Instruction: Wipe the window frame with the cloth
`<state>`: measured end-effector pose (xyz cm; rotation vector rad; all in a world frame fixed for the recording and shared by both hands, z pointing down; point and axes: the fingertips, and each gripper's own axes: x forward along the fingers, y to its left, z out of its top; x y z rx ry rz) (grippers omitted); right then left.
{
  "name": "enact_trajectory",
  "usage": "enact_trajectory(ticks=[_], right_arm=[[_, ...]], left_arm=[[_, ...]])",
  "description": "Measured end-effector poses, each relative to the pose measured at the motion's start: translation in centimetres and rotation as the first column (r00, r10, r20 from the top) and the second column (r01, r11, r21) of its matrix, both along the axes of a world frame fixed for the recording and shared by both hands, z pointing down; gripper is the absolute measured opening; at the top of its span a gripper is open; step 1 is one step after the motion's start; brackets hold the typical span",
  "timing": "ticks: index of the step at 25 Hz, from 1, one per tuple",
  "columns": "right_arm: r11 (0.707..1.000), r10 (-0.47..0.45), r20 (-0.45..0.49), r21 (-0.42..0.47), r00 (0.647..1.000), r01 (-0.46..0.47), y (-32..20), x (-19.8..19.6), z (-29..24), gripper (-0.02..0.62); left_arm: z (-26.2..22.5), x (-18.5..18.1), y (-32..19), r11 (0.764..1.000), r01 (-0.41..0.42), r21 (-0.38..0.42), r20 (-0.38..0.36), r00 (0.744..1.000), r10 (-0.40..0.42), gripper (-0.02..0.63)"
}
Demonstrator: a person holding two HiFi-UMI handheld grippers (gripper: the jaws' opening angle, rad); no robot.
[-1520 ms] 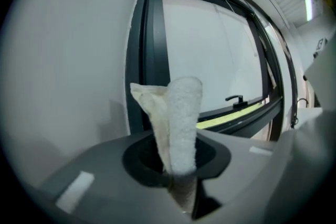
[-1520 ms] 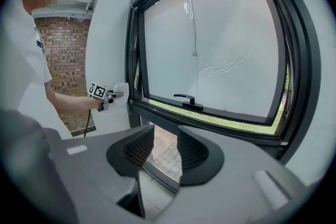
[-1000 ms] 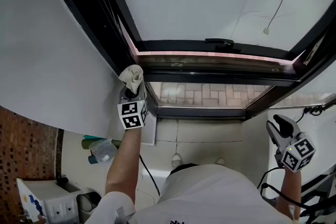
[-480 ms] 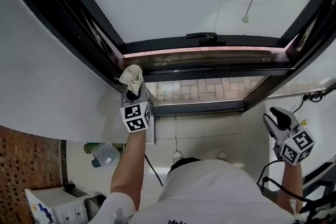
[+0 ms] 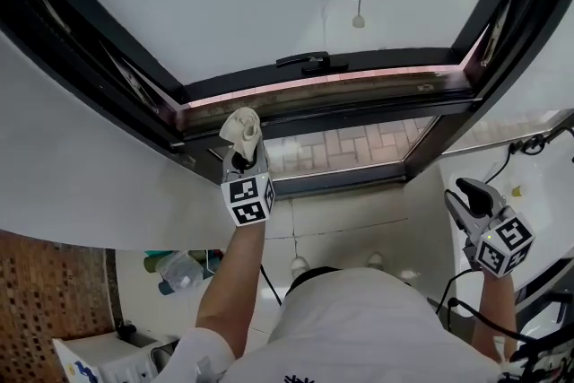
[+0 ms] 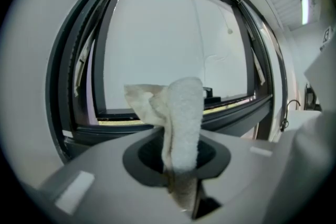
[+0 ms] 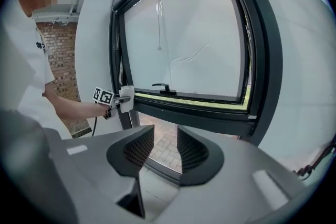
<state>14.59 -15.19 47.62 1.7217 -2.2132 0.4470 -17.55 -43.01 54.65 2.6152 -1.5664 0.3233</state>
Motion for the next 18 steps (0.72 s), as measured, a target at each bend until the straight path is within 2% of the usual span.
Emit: enact_trajectory(ticks=[13, 18], right_arm=[[0.995, 0.097, -0.001, -0.015, 0.995, -0.097, 6.3, 7.6, 0.6, 0.138], [0.989, 0.144, -0.012, -0.026, 0.99, -0.144, 9.2, 11.0, 0.6, 0.138]], left_arm=[[0.2, 14.8, 3.7, 0.99, -0.143, -0.003, -0.01, 0.99, 0.143, 0.098], [0.2, 20.4, 4.9, 0.985, -0.172, 0.003, -0.022, 0.985, 0.172, 0.097]])
